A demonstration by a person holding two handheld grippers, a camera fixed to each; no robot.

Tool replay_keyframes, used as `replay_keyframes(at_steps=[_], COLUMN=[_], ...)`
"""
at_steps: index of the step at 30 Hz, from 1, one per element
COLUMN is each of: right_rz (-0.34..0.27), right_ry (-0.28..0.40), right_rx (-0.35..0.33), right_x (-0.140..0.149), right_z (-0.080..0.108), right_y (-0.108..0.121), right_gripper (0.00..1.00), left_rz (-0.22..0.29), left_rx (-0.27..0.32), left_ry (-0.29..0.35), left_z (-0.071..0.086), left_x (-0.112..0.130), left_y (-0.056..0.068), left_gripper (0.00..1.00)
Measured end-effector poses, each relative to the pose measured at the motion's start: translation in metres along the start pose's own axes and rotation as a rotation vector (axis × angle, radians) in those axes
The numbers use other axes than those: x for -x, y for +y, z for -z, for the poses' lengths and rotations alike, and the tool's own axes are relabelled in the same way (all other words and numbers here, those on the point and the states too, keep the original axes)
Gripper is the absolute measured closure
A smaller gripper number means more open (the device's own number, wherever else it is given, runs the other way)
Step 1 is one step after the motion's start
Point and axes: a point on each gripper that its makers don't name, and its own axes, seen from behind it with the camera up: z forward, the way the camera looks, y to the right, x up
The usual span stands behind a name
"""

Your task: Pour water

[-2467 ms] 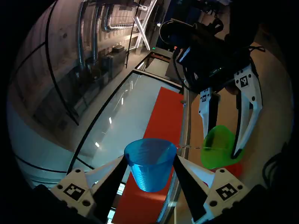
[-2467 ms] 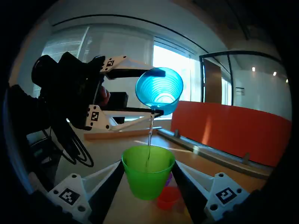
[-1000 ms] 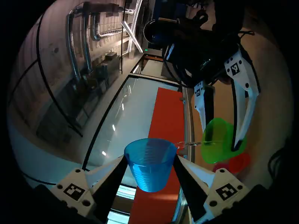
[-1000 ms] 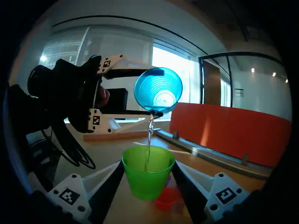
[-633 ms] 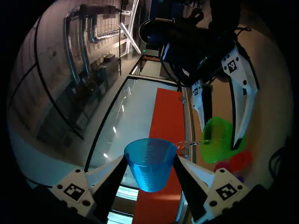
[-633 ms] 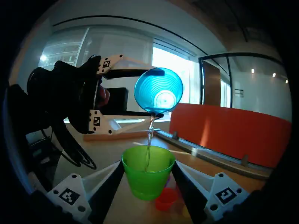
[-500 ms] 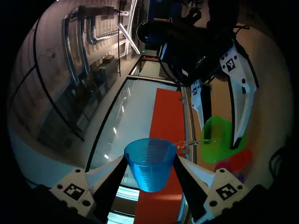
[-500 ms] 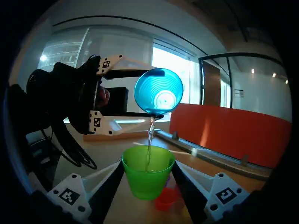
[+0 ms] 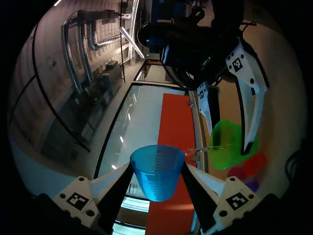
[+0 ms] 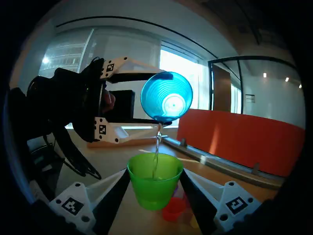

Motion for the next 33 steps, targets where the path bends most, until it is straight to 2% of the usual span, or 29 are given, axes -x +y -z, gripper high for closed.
replay_keyframes(at_steps=[15, 27, 33], right_rz=[0.001, 0.003, 0.003], right_ry=[0.003, 0.004, 0.005], right_rx=[0.002, 0.002, 0.003], right_x=[-0.0016, -0.0024, -0.002], right_z=[-0.0004, -0.0004, -0.0003], right_y=[-0.0002, -0.0003, 0.0002], right_gripper=[0.1, 0.1, 0.1], left_rz=[-0.044, -0.073, -0.084], left_rx=[-0.002, -0.005, -0.005], left_ry=[0.01, 0.017, 0.02], left_z=[0.0002, 0.0004, 0.0023], left_x=[-0.0014, -0.0015, -0.0034], left_y=[0.0026, -0.0001, 0.0037], left_gripper=[0.15, 0.15, 0.15])
